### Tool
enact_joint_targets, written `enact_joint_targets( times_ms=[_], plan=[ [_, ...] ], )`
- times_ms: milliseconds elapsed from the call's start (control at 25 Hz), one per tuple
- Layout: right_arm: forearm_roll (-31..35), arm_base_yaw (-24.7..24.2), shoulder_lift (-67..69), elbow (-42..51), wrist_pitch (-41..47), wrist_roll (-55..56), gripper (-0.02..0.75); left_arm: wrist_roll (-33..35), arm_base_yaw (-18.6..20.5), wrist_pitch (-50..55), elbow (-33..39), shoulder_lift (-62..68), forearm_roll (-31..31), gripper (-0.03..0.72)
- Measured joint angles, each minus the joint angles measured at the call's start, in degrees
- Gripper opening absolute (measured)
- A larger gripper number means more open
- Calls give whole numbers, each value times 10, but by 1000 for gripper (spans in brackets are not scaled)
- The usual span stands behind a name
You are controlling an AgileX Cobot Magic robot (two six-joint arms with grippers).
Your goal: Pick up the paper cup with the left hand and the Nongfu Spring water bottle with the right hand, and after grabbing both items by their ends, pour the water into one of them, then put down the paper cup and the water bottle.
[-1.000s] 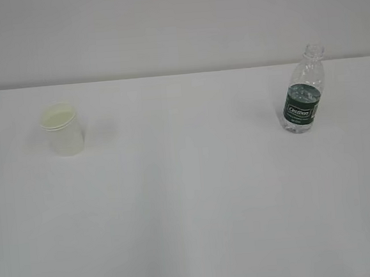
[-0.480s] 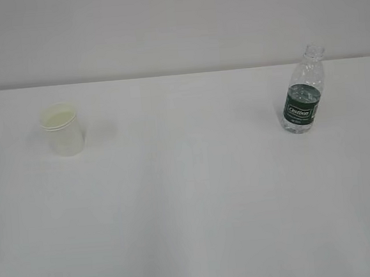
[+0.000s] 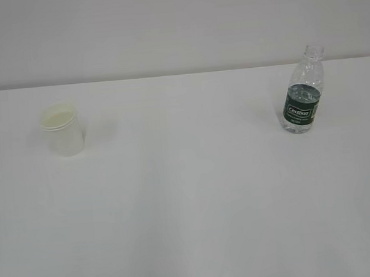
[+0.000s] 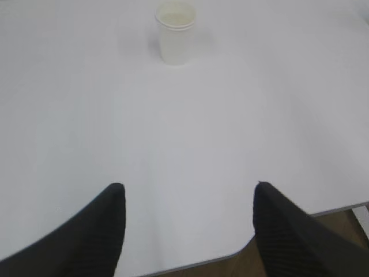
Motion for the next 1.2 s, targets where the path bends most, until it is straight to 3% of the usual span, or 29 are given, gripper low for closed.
enact_joint_targets(
  times_ms=[1200],
  plan=[
    [2,0,-11,0,-1,0,587,1,0,1,0,-19,0,450]
  ],
)
